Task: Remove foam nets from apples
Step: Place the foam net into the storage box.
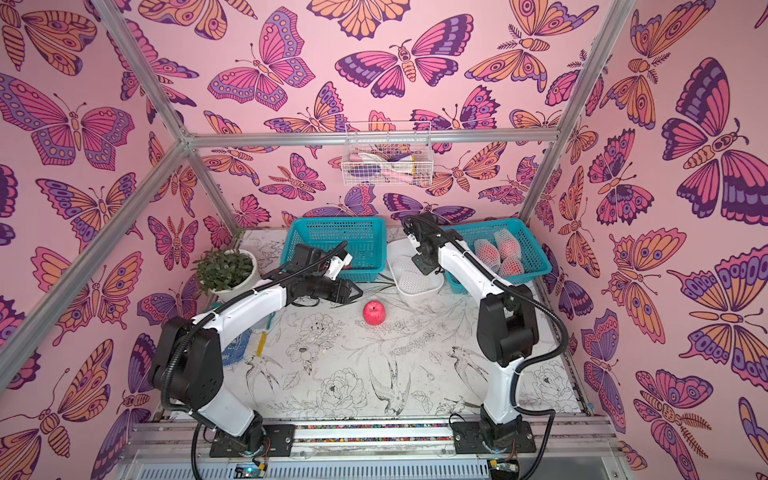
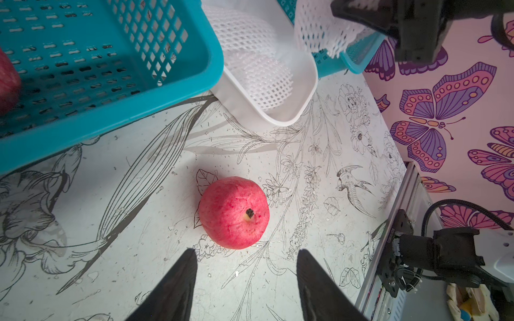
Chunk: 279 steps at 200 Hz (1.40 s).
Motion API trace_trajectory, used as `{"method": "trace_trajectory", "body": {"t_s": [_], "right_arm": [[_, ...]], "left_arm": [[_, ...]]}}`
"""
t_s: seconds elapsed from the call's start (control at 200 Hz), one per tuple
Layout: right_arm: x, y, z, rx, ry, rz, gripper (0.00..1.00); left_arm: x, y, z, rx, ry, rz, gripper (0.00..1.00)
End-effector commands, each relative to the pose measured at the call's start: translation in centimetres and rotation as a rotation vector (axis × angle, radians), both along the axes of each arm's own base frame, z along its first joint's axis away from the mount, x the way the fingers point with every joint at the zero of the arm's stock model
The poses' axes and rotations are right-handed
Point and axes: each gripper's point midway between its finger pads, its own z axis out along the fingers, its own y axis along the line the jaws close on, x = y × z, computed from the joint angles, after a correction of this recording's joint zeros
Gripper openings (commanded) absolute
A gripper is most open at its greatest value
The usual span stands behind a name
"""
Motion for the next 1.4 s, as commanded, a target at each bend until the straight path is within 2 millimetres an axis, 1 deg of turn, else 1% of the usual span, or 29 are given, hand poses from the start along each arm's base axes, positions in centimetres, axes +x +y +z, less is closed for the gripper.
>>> {"method": "trace_trajectory", "body": {"t_s": [0.0, 0.14, 0.291, 0.386, 0.471, 0.531, 0.611, 0.741, 0.796, 0.837, 0.877, 0.932, 1.022, 1.107, 1.172, 1.257, 1.393], "right_arm": [[1.9, -0.4, 0.4, -0.071, -0.031, 0.009, 0.02], [3.9, 0.1, -0.7, -0.112, -0.032, 0.032, 0.01], [5.8, 0.6, -2.6, -0.141, -0.029, 0.052, 0.00], [6.5, 1.4, -4.1, -0.145, -0.010, 0.077, 0.01], [6.7, 2.4, -5.6, -0.145, 0.015, 0.111, 0.02], [6.8, 3.1, -6.2, -0.138, 0.019, 0.130, 0.06], [6.9, 3.8, -6.5, -0.119, 0.018, 0.146, 0.10], [6.8, 4.6, -6.9, -0.086, 0.031, 0.169, 0.28], [6.5, 4.9, -7.0, -0.071, 0.043, 0.184, 0.38], [6.4, 5.0, -6.9, -0.066, 0.049, 0.192, 0.43], [6.3, 5.1, -6.6, -0.057, 0.048, 0.196, 0.49], [5.9, 5.2, -6.1, -0.049, 0.055, 0.202, 0.59], [5.6, 5.2, -5.2, -0.048, 0.051, 0.220, 0.68], [5.3, 5.0, -4.8, -0.058, 0.055, 0.232, 0.73], [5.1, 5.0, -4.4, -0.056, 0.053, 0.238, 0.74], [4.7, 5.2, -3.4, -0.034, 0.036, 0.242, 0.76], [4.4, 5.4, -1.7, 0.000, 0.005, 0.251, 0.83]], "left_arm": [[0.1, 0.3, -1.1, 0.032, 0.015, -0.003, 0.60], [0.4, 0.3, -1.4, 0.041, 0.021, -0.005, 0.60], [0.6, 0.2, -1.8, 0.048, 0.031, -0.007, 0.60], [0.7, 0.3, -2.0, 0.054, 0.034, -0.006, 0.60], [0.8, 0.3, -2.0, 0.062, 0.031, -0.008, 0.60], [0.8, 0.4, -2.1, 0.071, 0.032, -0.009, 0.60], [0.9, 0.4, -2.1, 0.078, 0.031, -0.012, 0.60], [0.9, 0.4, -2.2, 0.084, 0.035, -0.016, 0.60], [0.9, 0.4, -2.2, 0.085, 0.035, -0.017, 0.60], [0.9, 0.5, -2.3, 0.087, 0.035, -0.018, 0.60], [0.9, 0.5, -2.2, 0.088, 0.032, -0.019, 0.60], [0.8, 0.5, -2.1, 0.089, 0.029, -0.021, 0.61], [0.8, 0.6, -1.8, 0.093, 0.020, -0.022, 0.61], [0.8, 0.6, -1.6, 0.094, 0.015, -0.023, 0.61], [0.9, 0.6, -1.4, 0.092, 0.008, -0.024, 0.61], [0.8, 0.6, -1.1, 0.090, 0.004, -0.025, 0.61], [0.7, 0.6, -1.0, 0.088, 0.003, -0.029, 0.61]]}}
